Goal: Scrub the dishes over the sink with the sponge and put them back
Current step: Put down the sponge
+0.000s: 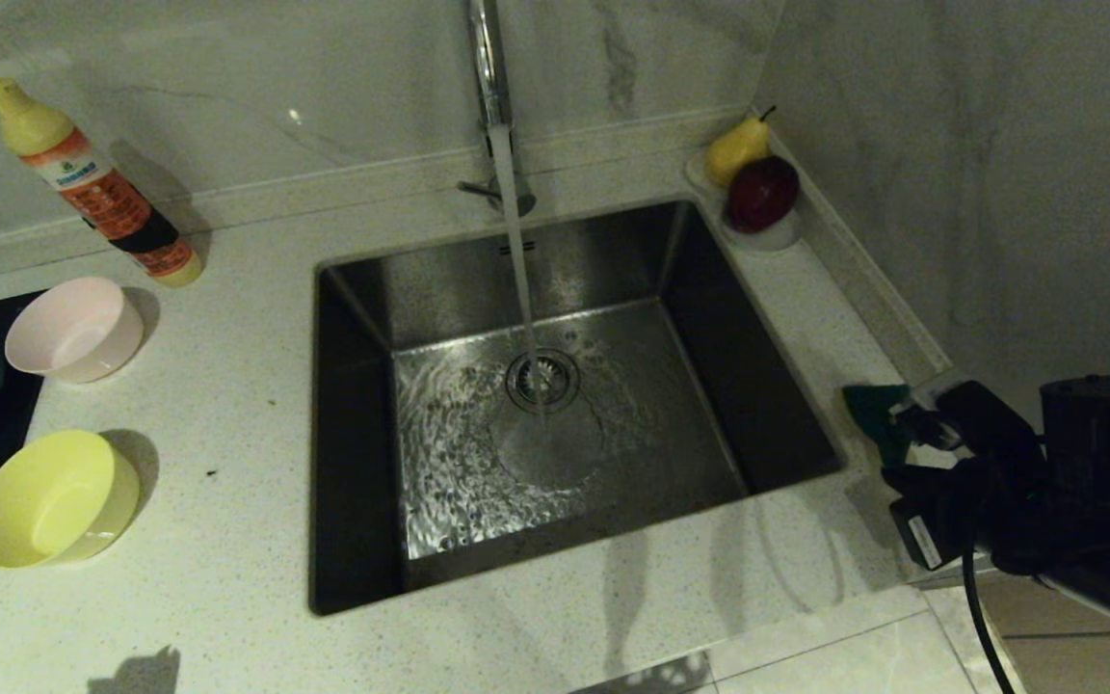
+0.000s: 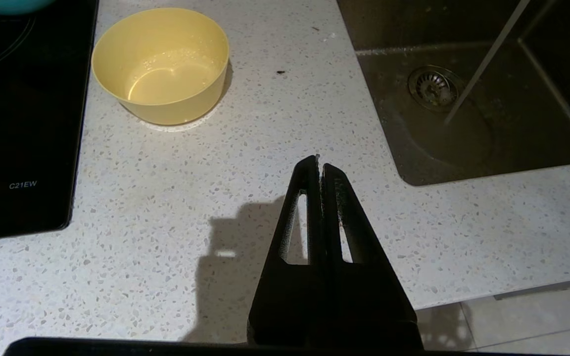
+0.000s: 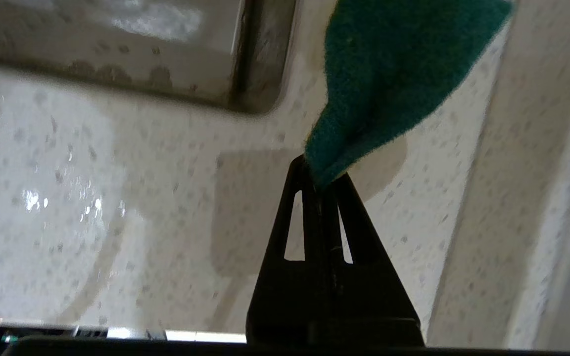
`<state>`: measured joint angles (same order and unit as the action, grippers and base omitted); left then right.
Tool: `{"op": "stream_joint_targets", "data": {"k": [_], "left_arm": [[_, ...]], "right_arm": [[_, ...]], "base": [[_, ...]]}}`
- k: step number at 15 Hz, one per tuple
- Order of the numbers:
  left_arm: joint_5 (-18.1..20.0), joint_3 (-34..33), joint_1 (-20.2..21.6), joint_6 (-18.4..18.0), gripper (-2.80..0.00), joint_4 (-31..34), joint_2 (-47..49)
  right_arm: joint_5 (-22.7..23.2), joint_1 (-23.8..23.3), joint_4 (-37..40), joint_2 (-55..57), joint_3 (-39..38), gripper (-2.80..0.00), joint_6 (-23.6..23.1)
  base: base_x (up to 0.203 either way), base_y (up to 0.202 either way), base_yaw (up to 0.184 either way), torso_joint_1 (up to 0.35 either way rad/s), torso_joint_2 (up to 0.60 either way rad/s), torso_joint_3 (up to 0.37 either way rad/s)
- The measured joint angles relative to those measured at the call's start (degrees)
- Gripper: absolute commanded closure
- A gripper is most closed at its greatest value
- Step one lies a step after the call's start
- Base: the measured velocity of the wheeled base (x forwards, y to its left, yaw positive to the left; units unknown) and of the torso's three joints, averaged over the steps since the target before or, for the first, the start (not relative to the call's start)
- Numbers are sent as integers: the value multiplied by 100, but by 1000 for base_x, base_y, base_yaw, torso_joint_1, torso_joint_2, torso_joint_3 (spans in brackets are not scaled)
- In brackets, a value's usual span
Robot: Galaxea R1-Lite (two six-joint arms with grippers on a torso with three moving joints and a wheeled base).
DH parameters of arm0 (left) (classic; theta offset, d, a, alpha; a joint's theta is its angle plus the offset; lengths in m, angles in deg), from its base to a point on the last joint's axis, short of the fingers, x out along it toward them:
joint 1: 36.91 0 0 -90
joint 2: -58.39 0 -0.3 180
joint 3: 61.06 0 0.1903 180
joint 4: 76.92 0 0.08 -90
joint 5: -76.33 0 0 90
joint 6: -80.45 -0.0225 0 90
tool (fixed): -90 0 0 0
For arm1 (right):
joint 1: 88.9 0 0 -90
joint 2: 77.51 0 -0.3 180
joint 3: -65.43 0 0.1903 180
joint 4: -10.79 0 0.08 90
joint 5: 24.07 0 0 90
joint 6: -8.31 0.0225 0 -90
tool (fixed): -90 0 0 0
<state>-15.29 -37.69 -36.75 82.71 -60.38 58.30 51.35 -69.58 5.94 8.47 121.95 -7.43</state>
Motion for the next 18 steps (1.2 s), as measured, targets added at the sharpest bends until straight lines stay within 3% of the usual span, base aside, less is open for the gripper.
{"op": "stream_joint_targets", "data": {"k": [18], "left_arm": [[0,0,0,0,0,2,0]], "right_arm": [[265,-242,-419,385,182,0,-60]], "base": [[0,0,0,0,0,0]]}}
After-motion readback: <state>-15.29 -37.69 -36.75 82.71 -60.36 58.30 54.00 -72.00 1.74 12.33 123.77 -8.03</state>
